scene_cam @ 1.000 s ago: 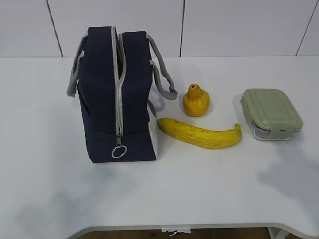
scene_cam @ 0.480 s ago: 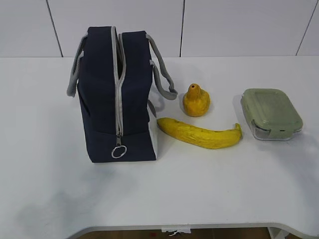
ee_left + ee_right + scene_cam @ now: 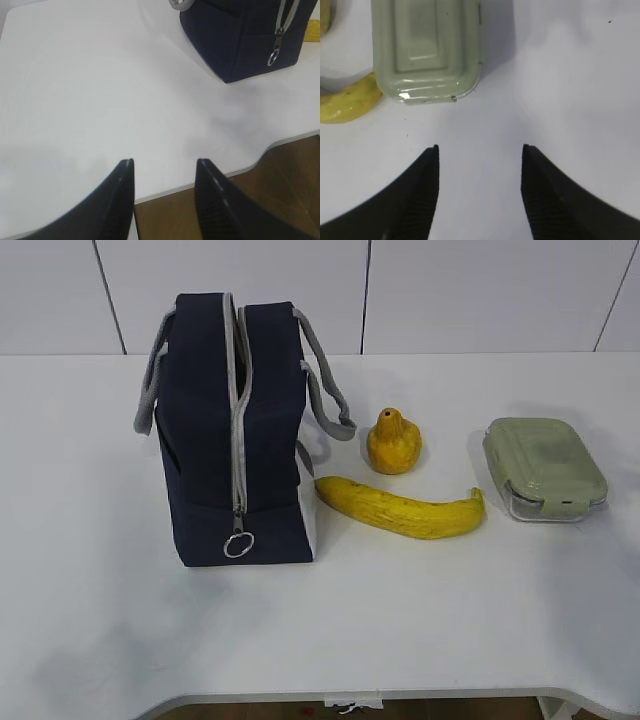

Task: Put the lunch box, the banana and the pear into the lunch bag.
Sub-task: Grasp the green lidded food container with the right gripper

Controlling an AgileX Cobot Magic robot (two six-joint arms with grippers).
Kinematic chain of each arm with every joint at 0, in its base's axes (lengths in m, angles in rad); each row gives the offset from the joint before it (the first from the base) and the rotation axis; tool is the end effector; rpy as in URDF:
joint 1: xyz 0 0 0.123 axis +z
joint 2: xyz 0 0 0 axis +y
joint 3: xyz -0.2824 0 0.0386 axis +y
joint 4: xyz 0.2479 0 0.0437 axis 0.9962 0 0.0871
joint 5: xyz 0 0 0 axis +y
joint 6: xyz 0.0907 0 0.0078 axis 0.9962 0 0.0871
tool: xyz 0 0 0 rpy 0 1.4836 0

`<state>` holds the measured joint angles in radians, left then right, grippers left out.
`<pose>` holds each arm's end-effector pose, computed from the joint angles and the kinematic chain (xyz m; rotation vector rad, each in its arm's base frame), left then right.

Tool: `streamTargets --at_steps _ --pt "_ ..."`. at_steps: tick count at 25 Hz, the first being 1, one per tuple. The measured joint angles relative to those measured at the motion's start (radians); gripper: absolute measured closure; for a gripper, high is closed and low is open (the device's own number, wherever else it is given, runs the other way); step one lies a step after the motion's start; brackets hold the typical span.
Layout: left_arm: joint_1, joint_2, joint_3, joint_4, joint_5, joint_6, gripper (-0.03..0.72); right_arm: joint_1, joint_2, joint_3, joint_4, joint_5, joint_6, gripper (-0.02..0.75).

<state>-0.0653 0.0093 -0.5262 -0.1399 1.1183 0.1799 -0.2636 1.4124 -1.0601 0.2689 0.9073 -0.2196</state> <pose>-0.0101 -0.0108 0.2805 0.2668 2.0610 -0.0984 0.2726 -0.0538 0.2820 0.2252 2.6836 0.1922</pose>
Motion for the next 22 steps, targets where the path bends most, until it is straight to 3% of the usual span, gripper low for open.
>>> streamTargets --at_steps 6,13,16,22 --pt "0.0 0.0 0.0 0.0 0.0 0.0 0.381 -0.16 0.146 -0.076 0.168 0.038 -0.223 0.323" --pt "0.0 0.0 0.0 0.0 0.0 0.0 0.381 -0.354 0.33 -0.164 0.54 0.227 -0.602 0.323" --pt "0.0 0.0 0.0 0.0 0.0 0.0 0.381 -0.389 0.416 -0.207 0.669 0.271 -0.697 0.323" --pt "0.0 0.0 0.0 0.0 0.0 0.0 0.381 -0.392 0.541 -0.301 0.737 0.274 -0.737 0.323"
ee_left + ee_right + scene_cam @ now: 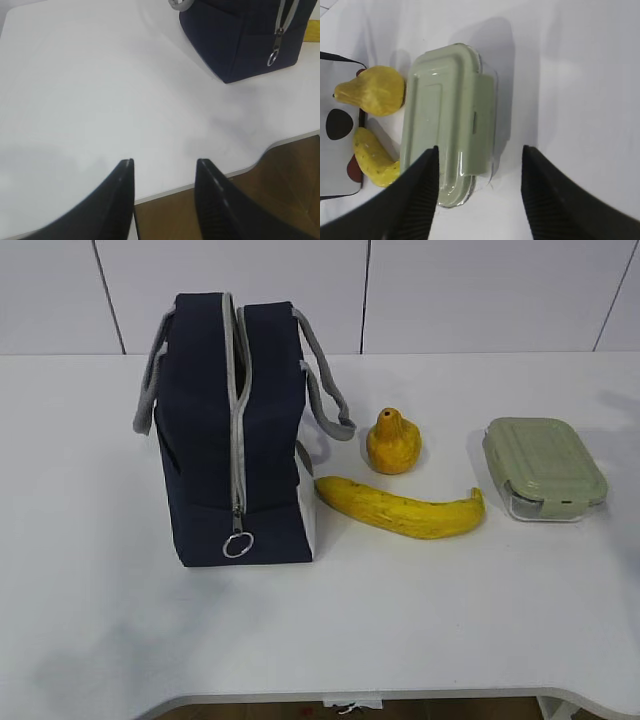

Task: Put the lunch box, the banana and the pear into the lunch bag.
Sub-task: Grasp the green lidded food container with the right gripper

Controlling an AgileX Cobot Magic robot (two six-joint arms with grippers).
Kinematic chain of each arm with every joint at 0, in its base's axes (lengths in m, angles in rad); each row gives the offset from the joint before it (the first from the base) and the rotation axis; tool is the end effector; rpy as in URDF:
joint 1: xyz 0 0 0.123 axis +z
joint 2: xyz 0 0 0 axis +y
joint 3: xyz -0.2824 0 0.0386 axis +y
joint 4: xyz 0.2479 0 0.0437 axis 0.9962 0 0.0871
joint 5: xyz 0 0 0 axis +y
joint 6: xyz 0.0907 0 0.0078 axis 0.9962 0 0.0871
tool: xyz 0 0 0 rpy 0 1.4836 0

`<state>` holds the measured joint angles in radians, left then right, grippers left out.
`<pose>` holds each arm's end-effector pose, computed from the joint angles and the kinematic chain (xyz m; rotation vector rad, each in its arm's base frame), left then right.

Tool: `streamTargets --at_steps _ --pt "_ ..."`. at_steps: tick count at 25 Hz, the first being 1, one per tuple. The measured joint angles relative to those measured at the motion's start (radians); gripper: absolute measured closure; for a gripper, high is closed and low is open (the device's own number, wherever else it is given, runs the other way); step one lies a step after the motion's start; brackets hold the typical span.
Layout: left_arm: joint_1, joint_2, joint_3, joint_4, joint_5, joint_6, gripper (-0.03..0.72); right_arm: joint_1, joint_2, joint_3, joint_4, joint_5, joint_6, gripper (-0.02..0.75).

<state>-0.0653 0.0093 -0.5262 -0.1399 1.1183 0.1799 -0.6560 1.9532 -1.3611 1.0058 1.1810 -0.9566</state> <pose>-0.0101 -0.0108 0.2805 0.2668 2.0610 -0.0984 0.3442 -0.1752 0.2123 0.2016 2.4042 0.9046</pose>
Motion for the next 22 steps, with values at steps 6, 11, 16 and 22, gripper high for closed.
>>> streamTargets --at_steps 6,11,16,22 --pt "0.0 0.007 0.0 0.0 0.0 0.0 0.381 0.0 0.057 -0.013 0.006 0.0 0.015 0.323" --pt "0.0 0.017 0.0 0.0 0.0 0.0 0.381 0.0 0.059 -0.014 0.01 0.0 0.016 0.323" --pt "0.0 0.019 0.0 0.0 0.0 0.0 0.381 0.002 0.085 -0.028 0.024 0.001 0.016 0.269" --pt "0.0 0.019 0.0 0.0 0.0 0.0 0.381 0.046 0.156 -0.059 0.026 0.001 0.016 0.212"
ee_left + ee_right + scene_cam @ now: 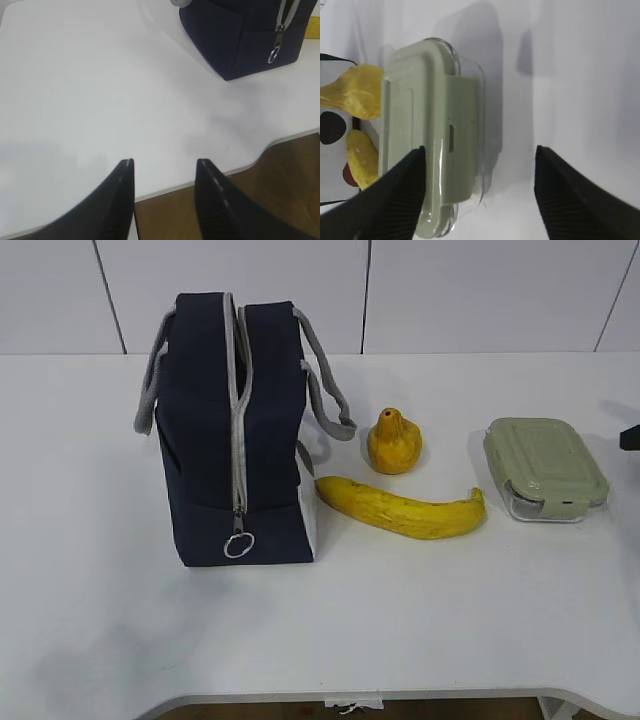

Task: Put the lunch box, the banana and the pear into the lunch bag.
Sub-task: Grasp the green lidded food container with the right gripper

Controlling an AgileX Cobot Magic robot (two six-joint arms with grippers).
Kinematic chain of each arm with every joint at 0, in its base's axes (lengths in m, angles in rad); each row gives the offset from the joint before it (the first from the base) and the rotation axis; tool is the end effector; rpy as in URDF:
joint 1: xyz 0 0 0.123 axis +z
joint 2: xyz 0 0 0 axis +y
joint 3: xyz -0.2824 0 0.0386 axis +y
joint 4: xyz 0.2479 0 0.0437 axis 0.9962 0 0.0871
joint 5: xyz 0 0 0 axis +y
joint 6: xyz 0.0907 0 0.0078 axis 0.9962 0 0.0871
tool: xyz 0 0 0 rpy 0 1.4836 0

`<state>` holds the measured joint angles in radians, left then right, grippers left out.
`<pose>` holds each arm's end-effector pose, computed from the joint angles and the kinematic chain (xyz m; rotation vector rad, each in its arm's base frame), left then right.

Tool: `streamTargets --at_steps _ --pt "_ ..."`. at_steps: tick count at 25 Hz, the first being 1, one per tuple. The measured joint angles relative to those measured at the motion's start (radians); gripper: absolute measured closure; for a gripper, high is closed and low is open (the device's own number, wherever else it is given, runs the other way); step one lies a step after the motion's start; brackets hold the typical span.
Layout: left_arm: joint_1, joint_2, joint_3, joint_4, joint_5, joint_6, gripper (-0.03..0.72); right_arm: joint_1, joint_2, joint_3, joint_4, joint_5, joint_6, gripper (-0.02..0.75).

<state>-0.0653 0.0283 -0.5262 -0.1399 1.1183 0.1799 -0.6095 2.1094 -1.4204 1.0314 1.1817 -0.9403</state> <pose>-0.0071 -0.0110 0.2806 0.2676 2.0799 -0.1000 0.3702 -0.1703 0.1666 0.2434 2.4439 1.0265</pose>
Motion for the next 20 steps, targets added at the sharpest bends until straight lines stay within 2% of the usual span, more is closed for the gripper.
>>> streamTargets --at_steps 20 --pt "0.0 0.0 0.0 0.0 0.0 0.0 0.381 0.127 0.087 -0.023 0.044 0.0 -0.015 0.206"
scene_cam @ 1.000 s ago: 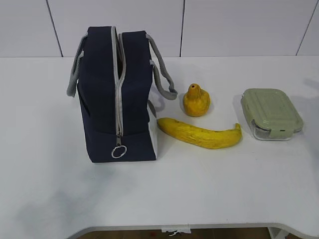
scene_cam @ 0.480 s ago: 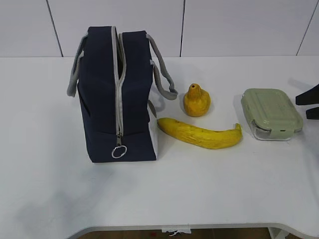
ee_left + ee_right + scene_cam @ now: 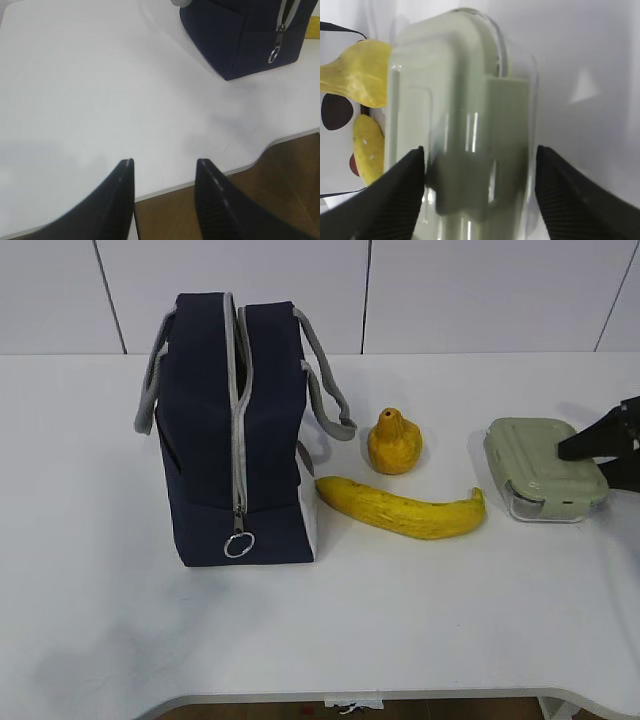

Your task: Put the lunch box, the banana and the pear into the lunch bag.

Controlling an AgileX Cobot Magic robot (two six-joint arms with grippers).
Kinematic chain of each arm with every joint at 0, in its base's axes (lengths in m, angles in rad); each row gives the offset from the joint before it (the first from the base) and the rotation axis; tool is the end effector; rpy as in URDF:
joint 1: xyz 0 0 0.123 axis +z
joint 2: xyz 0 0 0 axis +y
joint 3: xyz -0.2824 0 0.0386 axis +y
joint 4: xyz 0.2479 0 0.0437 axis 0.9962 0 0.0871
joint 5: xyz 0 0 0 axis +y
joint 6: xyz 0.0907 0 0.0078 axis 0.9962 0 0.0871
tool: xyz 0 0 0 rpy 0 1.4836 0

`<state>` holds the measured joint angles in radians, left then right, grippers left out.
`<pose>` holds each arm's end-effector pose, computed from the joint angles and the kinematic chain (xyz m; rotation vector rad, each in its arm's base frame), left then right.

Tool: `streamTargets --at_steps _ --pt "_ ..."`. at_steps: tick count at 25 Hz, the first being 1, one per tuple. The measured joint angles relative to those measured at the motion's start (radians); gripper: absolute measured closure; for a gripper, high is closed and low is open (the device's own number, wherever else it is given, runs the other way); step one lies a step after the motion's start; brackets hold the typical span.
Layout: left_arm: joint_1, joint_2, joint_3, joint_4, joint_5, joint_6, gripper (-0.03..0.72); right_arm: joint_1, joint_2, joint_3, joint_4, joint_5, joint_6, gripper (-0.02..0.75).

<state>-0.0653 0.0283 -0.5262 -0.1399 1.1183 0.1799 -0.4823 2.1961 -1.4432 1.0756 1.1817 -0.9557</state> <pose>-0.0071 -0.0110 0.2806 0.2676 2.0799 -0.1000 0.3974 -0.1243 0.1390 0.1428 2.4773 1.1475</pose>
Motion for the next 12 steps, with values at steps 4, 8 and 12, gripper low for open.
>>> streamTargets --at_steps 4,8,12 --pt "0.0 0.0 0.0 0.0 0.0 0.0 0.381 0.011 0.002 -0.002 0.0 0.0 0.0 0.206" --pt "0.0 0.0 0.0 0.0 0.0 0.0 0.381 0.015 0.006 -0.002 0.006 0.0 0.0 0.206" --pt "0.0 0.0 0.0 0.0 0.0 0.0 0.381 0.015 0.007 -0.002 0.008 0.0 -0.002 0.22"
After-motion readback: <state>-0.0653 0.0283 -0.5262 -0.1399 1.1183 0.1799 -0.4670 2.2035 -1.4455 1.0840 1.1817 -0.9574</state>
